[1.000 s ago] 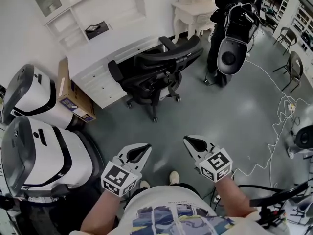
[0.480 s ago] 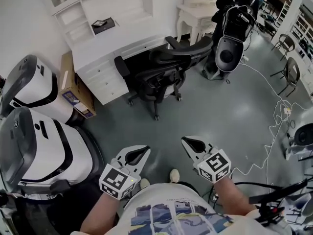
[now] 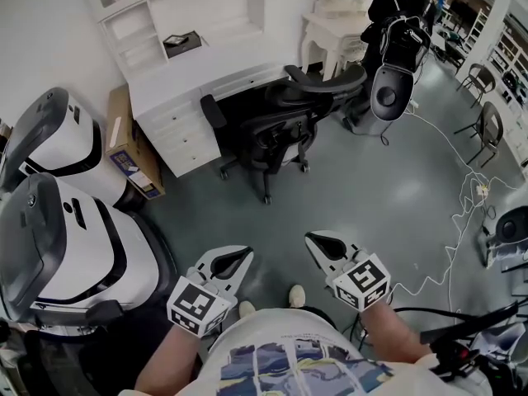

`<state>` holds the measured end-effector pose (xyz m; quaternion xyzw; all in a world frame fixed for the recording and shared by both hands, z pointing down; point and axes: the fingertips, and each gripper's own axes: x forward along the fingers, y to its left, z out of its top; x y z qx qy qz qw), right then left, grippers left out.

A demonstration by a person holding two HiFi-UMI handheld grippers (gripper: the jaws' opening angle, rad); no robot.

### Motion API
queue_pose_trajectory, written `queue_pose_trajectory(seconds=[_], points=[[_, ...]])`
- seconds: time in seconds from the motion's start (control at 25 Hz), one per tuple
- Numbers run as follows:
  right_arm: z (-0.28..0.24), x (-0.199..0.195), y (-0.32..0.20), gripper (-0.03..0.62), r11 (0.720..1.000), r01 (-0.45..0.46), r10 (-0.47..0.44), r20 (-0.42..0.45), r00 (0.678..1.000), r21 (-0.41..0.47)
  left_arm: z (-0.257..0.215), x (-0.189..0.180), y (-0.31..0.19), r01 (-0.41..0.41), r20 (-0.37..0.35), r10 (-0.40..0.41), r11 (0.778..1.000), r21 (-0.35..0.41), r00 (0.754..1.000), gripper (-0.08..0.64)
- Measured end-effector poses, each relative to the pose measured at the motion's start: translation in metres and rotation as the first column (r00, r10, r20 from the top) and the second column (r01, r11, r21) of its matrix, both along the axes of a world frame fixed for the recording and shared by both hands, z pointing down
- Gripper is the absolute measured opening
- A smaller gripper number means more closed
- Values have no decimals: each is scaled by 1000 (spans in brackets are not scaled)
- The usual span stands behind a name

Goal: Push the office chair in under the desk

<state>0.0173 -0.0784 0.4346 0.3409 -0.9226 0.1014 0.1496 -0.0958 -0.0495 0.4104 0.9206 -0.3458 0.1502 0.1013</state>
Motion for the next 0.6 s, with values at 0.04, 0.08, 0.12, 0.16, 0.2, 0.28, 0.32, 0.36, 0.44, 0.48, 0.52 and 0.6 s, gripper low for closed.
queue_pose_trajectory(seconds=[0.04,0.08,0.12,0.16,0.2,0.28,0.32,0.36,0.44,0.48,0.52,0.6], points=[[-1,-2,2,25,1000,-1,1,-1,1000,2,0,-2,1,-2,-1,2,1000,0,1000,14],[-1,-4,4,25,1000,-2,2,-1,1000,3,0,-3,3,-4,-3,4,1000,0,1000,14],[-1,-6,6,25,1000,-3,3,-2,1000,4,1,-5,5,-7,-3,7,1000,0,1000,14],[-1,-9,7,25,1000,-4,4,-3,1000,5,1,-8,6,-9,-4,9,1000,1,1000,14],[-1,-12,9,25,1000,-7,7,-4,1000,4,1,-10,7,-11,-5,11,1000,2,1000,14],[-1,-15,12,25,1000,-13,13,-4,1000,-3,2,-13,10,-13,-5,13,1000,-1,1000,14],[-1,-16,13,25,1000,-14,14,-4,1000,-6,2,-14,10,-14,-4,14,1000,-3,1000,14],[-1,-16,14,25,1000,-13,13,-3,1000,-8,2,-14,11,-16,-3,16,1000,-5,1000,14],[-1,-21,16,25,1000,-9,9,-3,1000,-5,3,-18,14,-20,-2,20,1000,-6,1000,14],[-2,-23,16,25,1000,-7,7,-4,1000,-3,3,-20,15,-22,-1,22,1000,-6,1000,14],[-2,-25,17,25,1000,-5,5,-5,1000,-2,2,-22,15,-23,-1,23,1000,-6,1000,14],[-4,-29,18,25,1000,-6,6,-6,1000,-4,2,-24,15,-23,-2,23,1000,-6,1000,14]])
